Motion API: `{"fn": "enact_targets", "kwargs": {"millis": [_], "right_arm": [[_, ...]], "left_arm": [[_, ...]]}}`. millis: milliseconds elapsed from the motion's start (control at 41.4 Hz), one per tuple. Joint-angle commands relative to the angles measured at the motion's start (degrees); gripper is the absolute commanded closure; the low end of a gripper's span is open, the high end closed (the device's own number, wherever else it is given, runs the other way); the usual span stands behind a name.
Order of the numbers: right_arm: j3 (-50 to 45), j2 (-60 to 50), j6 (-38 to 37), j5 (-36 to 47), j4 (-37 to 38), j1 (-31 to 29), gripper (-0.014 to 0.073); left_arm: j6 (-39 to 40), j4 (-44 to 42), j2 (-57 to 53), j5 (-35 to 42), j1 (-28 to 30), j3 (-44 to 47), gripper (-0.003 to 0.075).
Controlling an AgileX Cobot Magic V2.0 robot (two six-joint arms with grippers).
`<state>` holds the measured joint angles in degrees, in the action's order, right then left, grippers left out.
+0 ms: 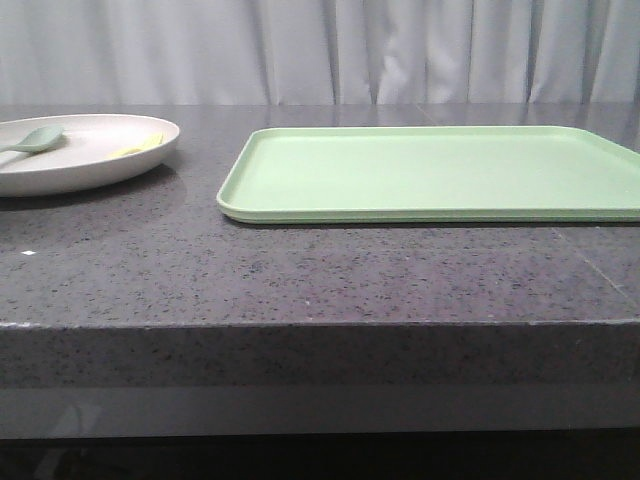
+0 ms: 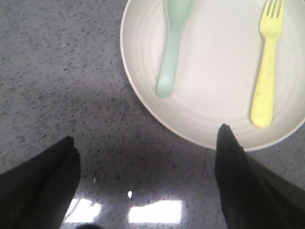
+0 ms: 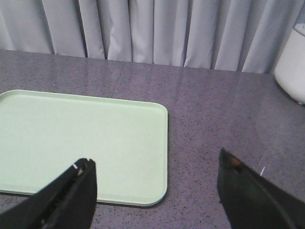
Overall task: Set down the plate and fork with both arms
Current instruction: 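Lower the left gripper to the white plate rim and grasp it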
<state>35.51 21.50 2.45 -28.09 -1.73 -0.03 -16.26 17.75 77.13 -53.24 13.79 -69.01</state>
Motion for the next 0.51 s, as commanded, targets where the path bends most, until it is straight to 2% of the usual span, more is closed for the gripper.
{"fn": "enact_targets", "kwargs": {"millis": [0,121,266,483], "right_arm": [[1.82,0.86,0.38,4.35,0.7,-0.32,0.0043],[1.82,0.86,0.38,4.35,0.7,-0.32,0.0043],[1.82,0.86,0.38,4.35,0.7,-0.32,0.0043],[1.82,0.86,0.38,4.35,0.7,-0.32,0.0043]], "left_arm": [[-6.85,12.26,3.15,2.03,3.32,-4.09,0.0157],[-10.95,19.12,9.2,2.03,4.9,-7.13,0.0188],[-11.23,20.33,15.38,2.19,4.9,-11.78,0.0272],[-11.23,20.56,22.33,2.08,4.9,-16.94,0.0337]]}}
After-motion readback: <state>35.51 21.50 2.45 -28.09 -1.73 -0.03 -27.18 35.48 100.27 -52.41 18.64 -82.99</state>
